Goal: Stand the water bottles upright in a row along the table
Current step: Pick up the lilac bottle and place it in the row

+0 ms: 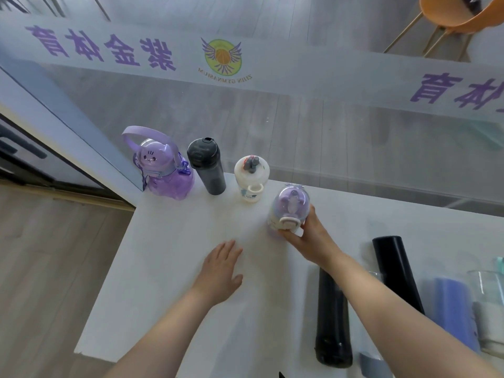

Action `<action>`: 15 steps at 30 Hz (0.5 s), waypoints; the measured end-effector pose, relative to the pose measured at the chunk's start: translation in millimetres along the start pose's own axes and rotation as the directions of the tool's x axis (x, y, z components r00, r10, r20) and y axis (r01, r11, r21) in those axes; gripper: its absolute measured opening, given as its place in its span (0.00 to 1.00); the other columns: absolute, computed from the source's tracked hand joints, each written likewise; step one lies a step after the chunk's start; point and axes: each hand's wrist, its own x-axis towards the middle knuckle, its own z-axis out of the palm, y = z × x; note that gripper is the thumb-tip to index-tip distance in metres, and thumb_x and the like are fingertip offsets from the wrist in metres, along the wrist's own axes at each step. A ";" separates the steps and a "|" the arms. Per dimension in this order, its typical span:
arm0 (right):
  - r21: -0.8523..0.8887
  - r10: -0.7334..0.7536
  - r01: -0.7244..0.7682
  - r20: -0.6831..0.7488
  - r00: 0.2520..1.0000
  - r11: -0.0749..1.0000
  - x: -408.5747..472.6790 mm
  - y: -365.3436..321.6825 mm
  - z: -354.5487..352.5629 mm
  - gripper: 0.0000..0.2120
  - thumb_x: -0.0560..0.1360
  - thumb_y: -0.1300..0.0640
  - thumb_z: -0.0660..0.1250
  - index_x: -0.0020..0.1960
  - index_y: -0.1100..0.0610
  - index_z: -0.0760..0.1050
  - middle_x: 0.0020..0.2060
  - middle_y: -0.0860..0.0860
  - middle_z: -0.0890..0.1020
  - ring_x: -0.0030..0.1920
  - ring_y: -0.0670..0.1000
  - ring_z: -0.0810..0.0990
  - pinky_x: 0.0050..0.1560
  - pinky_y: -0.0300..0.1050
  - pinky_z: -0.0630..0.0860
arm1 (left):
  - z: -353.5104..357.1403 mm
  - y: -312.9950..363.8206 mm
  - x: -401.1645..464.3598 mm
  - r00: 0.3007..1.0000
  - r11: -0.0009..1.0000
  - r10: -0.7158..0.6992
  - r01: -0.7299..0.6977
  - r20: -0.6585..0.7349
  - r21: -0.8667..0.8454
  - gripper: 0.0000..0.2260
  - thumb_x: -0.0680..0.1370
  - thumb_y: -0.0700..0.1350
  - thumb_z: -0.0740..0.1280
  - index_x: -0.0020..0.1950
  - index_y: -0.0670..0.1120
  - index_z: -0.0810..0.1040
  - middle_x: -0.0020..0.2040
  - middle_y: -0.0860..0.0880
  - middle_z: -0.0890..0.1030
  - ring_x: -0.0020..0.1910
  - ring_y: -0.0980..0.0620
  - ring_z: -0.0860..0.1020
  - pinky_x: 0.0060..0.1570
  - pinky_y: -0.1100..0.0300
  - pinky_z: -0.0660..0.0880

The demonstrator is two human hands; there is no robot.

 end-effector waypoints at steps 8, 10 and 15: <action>-0.004 0.067 -0.067 -0.014 0.998 0.998 48.1 -2.4 -11.5 0.33 0.72 0.53 0.74 0.69 0.46 0.58 0.60 0.34 0.71 0.61 0.43 0.76 0.63 0.52 0.74 | 26.8 -5.4 -5.2 0.995 1.000 -0.003 0.004 -0.096 0.010 0.27 0.74 0.53 0.59 0.73 0.50 0.67 0.74 0.46 0.67 0.73 0.45 0.61 0.71 0.48 0.52; -0.015 0.070 -0.070 -0.009 0.998 0.997 57.7 -3.2 -15.9 0.36 0.73 0.53 0.74 0.73 0.50 0.56 0.62 0.35 0.71 0.63 0.43 0.75 0.64 0.50 0.73 | 30.3 -9.4 -5.8 0.994 1.000 0.007 -0.007 -0.105 -0.002 0.27 0.75 0.53 0.59 0.74 0.51 0.65 0.76 0.48 0.64 0.74 0.46 0.60 0.72 0.47 0.51; -0.040 0.091 -0.092 -0.032 0.995 0.995 76.2 -5.8 -24.9 0.40 0.72 0.51 0.74 0.75 0.49 0.53 0.62 0.35 0.71 0.61 0.39 0.75 0.64 0.51 0.74 | 39.1 -16.1 -2.7 0.989 0.999 0.044 -0.042 -0.143 0.020 0.27 0.76 0.54 0.59 0.75 0.51 0.64 0.76 0.48 0.63 0.75 0.46 0.60 0.71 0.45 0.54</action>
